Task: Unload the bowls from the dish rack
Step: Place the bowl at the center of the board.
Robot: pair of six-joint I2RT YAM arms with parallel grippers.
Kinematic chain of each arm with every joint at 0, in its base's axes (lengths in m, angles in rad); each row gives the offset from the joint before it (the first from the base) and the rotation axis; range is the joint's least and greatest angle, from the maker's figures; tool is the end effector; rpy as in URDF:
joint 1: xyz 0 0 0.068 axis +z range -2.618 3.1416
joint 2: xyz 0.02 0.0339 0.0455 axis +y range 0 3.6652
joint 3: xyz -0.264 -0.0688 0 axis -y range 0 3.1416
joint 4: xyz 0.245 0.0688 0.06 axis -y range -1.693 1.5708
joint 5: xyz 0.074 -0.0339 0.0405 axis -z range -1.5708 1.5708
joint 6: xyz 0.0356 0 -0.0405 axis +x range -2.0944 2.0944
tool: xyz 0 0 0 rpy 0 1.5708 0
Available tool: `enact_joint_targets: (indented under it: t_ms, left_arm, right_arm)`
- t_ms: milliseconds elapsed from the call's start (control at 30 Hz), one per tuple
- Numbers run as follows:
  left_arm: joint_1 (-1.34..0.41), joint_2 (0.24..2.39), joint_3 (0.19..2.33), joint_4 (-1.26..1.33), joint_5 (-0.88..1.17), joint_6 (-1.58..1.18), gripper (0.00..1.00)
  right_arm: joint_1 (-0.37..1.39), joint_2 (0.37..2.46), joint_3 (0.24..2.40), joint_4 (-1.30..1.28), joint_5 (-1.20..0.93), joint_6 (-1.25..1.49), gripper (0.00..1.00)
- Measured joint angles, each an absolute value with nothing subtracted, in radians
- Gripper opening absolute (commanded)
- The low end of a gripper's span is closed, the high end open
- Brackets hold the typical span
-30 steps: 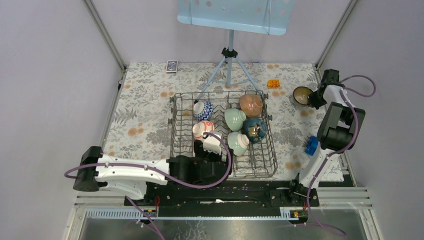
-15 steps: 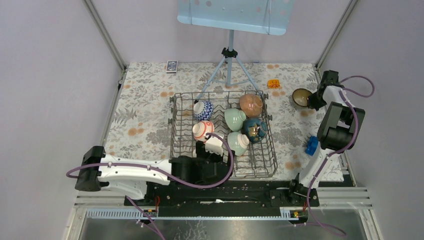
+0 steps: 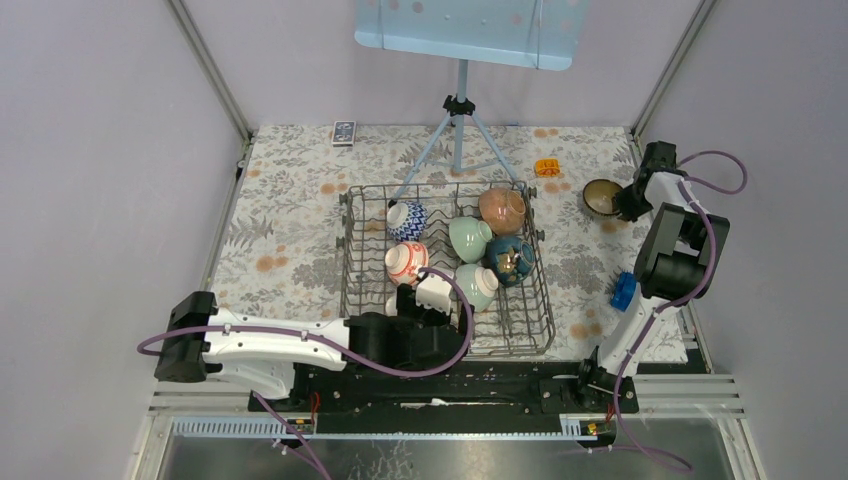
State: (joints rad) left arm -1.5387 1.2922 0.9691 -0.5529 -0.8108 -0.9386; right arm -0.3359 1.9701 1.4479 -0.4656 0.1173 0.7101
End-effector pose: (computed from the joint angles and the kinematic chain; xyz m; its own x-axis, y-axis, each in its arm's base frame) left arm 0.0342 -0.2609 0.2707 -0.5580 0.0617 -0.8275 0.3782 0.9065 -0.1875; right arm 0.4000 -0.1441 0.1952 -0.3446 0.8061 -0.4812 0.8082 0.5155 0.2848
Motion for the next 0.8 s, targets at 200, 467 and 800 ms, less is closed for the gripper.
enact_joint_targets:
  t_ms: [200, 467, 800]
  left_arm:
    - [-1.539, 1.292, 0.970, -0.551, -0.802, -0.932, 0.99]
    - [-1.539, 1.291, 0.970, -0.551, -0.785, -0.921, 0.99]
    - [-1.538, 1.233, 0.946, -0.461, -0.786, -0.924, 0.99]
  right_arm:
    - [-0.336, 1.970, 1.448, -0.459, 0.116, 0.702, 0.78]
    - [-0.337, 1.942, 1.432, -0.471, 0.123, 0.673, 1.00]
    - [-0.298, 1.742, 1.428, -0.506, 0.221, 0.660, 1.00]
